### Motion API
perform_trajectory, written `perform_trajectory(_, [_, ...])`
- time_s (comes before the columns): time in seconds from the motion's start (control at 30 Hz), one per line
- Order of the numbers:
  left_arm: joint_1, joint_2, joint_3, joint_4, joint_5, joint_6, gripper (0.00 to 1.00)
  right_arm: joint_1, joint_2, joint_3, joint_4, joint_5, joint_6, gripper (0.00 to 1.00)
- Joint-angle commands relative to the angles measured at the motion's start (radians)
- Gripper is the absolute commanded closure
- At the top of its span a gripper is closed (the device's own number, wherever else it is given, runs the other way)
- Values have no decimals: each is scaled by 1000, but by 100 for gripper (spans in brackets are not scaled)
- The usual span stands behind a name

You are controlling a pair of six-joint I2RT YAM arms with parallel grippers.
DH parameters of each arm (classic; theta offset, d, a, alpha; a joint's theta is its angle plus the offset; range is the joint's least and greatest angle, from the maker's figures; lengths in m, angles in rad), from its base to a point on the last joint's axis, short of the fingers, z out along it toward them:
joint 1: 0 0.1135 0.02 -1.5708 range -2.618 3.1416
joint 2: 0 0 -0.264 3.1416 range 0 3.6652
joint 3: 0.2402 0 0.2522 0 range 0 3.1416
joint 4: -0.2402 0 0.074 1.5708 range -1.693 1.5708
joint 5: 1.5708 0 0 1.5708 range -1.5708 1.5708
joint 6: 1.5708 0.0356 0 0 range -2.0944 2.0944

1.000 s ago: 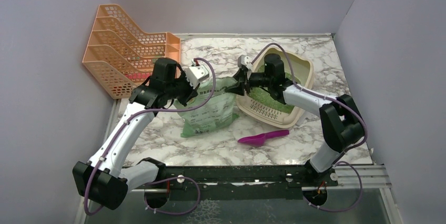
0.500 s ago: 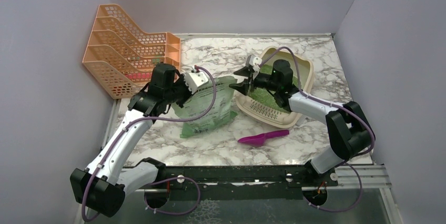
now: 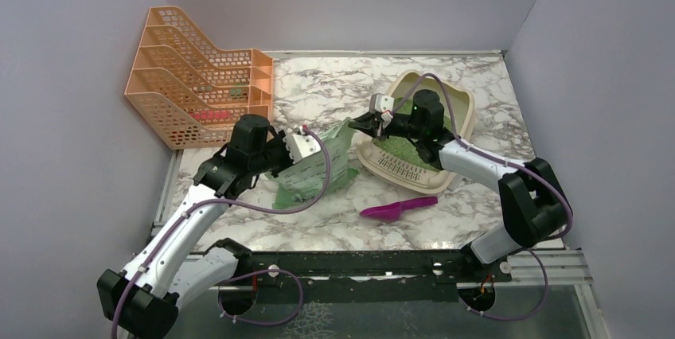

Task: Fill the litter box with clean litter
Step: Adjust the cat litter bag at the center of the board.

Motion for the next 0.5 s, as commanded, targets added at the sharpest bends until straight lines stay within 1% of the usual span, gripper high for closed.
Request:
perform_trajectory(0.0, [-50, -22, -30, -49, -18, 36, 100, -3, -54, 8, -250, -147, -194, 83])
perform_trajectory(0.03, [-69, -19, -34, -57, -46, 40, 100, -3, -61, 23, -344, -172, -241, 81])
perform_trajectory(0.07, [-92, -16, -39, -65, -76, 49, 100, -3, -64, 38, -426, -185, -282, 74])
perform_trajectory(0.13, [-136, -13, -50, -74, -136, 65, 100, -3, -72, 76, -588, -196, -352, 65])
perform_trajectory(0.2, [-173, -11, -56, -82, -183, 79, 100, -3, -93, 104, -662, -188, -336, 61])
perform_trajectory(0.23, [-188, -7, -60, -84, -210, 80, 100, -4, -110, 119, -679, -195, -316, 60])
perform_trajectory(0.27, [-202, -8, -65, -86, -236, 83, 100, -3, -127, 134, -688, -195, -294, 57])
perform_trajectory(0.37, [-225, -37, -83, -96, -286, 120, 100, -3, -169, 141, -602, -185, -148, 54])
perform_trajectory(0.47, [-225, -96, -97, -106, -295, 160, 100, -10, -176, 156, -545, -153, -49, 53])
